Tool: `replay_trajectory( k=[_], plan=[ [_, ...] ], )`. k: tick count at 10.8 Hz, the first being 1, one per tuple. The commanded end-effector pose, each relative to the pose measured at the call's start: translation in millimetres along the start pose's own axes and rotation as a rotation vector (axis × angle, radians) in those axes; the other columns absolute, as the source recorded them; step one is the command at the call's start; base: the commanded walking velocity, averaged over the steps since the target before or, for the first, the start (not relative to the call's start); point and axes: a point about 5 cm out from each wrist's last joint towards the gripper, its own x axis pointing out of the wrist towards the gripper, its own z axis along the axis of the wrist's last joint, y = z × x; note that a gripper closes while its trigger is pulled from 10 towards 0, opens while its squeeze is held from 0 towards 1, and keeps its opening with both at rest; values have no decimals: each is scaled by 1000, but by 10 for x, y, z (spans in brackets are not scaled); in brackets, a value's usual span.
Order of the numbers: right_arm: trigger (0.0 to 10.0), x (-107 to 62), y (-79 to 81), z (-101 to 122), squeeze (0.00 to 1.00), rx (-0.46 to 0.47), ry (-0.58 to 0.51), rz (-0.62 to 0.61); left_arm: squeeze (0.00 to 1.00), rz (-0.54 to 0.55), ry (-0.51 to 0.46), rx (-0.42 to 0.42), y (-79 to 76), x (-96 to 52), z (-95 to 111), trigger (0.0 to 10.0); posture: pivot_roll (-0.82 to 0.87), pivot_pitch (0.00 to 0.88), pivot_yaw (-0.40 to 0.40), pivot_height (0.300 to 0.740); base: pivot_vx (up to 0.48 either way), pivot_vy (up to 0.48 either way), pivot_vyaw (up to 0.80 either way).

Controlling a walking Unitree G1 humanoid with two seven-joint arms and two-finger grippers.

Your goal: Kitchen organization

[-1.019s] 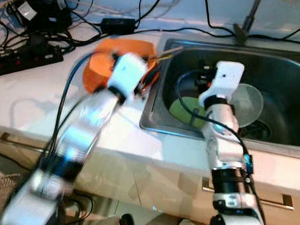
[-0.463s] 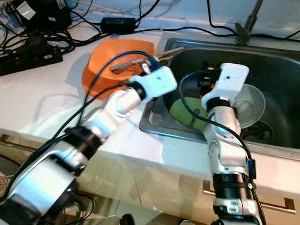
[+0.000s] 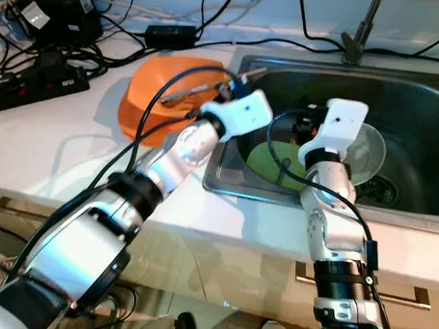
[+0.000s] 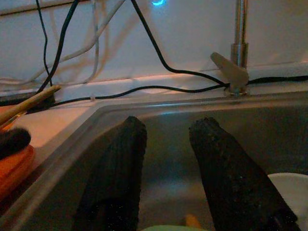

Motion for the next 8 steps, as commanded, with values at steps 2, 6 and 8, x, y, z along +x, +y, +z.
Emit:
replay_trajectory(
  k=[2,6,8],
  plan=[
    [10000,-47,-42,1,0,-4,10,-12,0,26,34,49,60,39,1,10000,-70,136,47,740,0,0,0],
    [10000,-134,-49,-52,0,-12,45,-8,0,45,89,82,107,34,-87,10000,-82,167,38,740,0,0,0],
    [10000,-209,-5,-113,0,-8,76,6,0,79,110,91,176,10,-156,10000,-79,181,28,740,0,0,0]
  ],
)
